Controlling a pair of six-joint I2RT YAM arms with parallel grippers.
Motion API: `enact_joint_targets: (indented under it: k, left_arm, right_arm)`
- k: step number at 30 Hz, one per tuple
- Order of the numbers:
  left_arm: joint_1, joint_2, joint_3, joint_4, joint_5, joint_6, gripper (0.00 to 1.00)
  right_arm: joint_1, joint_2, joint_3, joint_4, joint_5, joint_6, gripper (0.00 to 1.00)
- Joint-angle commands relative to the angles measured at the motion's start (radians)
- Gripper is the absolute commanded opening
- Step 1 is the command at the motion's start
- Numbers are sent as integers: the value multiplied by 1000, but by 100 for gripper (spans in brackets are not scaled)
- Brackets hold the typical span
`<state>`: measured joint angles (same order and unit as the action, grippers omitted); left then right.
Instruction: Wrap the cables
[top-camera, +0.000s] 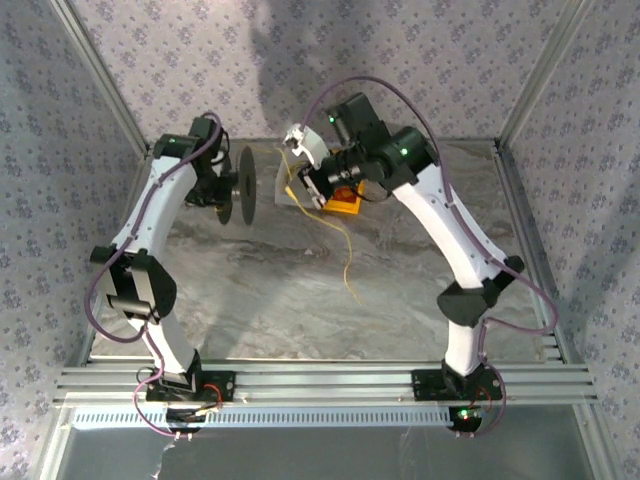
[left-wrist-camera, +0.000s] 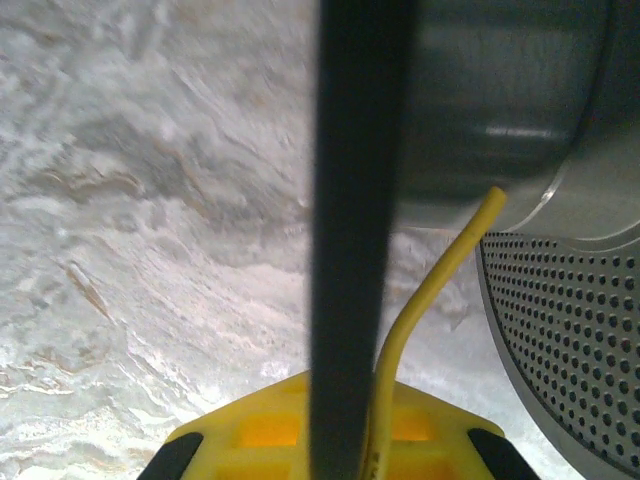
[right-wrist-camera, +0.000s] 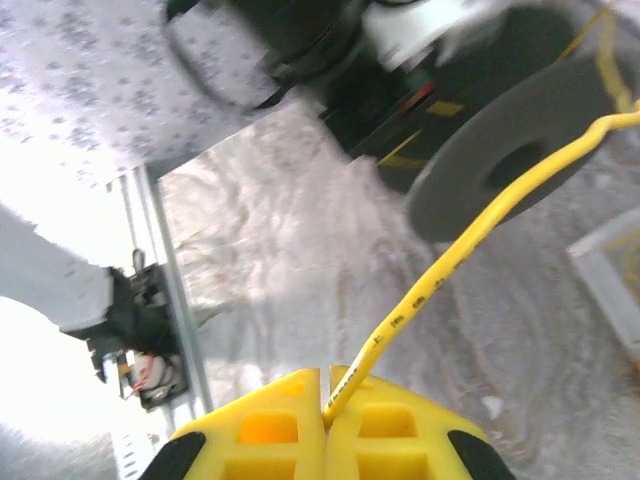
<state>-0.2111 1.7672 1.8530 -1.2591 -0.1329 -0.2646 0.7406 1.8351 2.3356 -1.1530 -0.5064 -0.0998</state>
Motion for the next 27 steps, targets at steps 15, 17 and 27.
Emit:
enact_joint_targets:
  k: [15, 17, 27]
  left_arm:
    - [101, 408, 980, -3, 50, -301, 0]
    - [101, 381, 967, 63, 111, -324, 0]
    - [111, 128, 729, 283, 456, -367, 0]
  right_arm:
    - [41, -274, -717, 239, -251, -24, 0]
    - [-13, -242, -777, 279, -285, -16, 0]
    - [-171, 117, -645, 327, -348, -36, 0]
